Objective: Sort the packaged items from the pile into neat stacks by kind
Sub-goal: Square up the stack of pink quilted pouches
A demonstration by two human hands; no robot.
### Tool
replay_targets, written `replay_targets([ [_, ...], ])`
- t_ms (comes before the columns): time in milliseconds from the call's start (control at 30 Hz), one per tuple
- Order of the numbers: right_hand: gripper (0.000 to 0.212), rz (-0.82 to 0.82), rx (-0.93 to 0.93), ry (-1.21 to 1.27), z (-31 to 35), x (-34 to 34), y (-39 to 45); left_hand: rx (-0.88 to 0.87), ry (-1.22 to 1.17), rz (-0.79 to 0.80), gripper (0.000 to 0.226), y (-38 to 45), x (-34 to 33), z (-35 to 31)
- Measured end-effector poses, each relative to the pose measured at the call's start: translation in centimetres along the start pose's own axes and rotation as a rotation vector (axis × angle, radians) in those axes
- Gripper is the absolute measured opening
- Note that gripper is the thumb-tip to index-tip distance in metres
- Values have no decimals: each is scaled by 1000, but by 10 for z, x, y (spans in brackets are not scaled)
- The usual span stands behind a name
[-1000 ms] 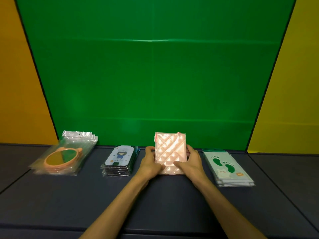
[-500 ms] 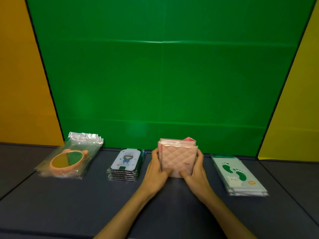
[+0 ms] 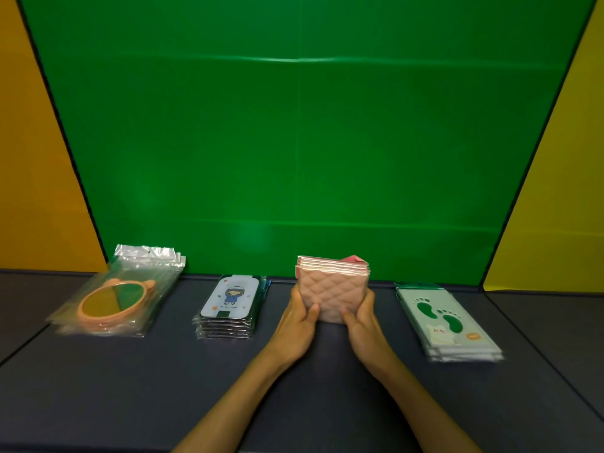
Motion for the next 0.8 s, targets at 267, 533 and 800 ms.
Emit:
replay_targets([
  [267, 37, -22, 2, -81, -6, 5, -3, -42, 125, -16, 61, -4, 6, 1],
  [533, 48, -29, 42, -190, 0, 11, -5, -44, 186, -7, 70, -7, 8, -2],
  [800, 31, 31, -185, -49, -3, 13, -2, 196, 20, -50, 40, -9, 28, -1],
])
Point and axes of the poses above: each hand's wrist, its own y-axis towards the middle knuckle, its own x-axis out of the back of the hand, z = x × y, the point moved 8 cm from there along y, towards the middle knuckle, and after that the axes turned 4 degrees about z, right-handed, at the moved point
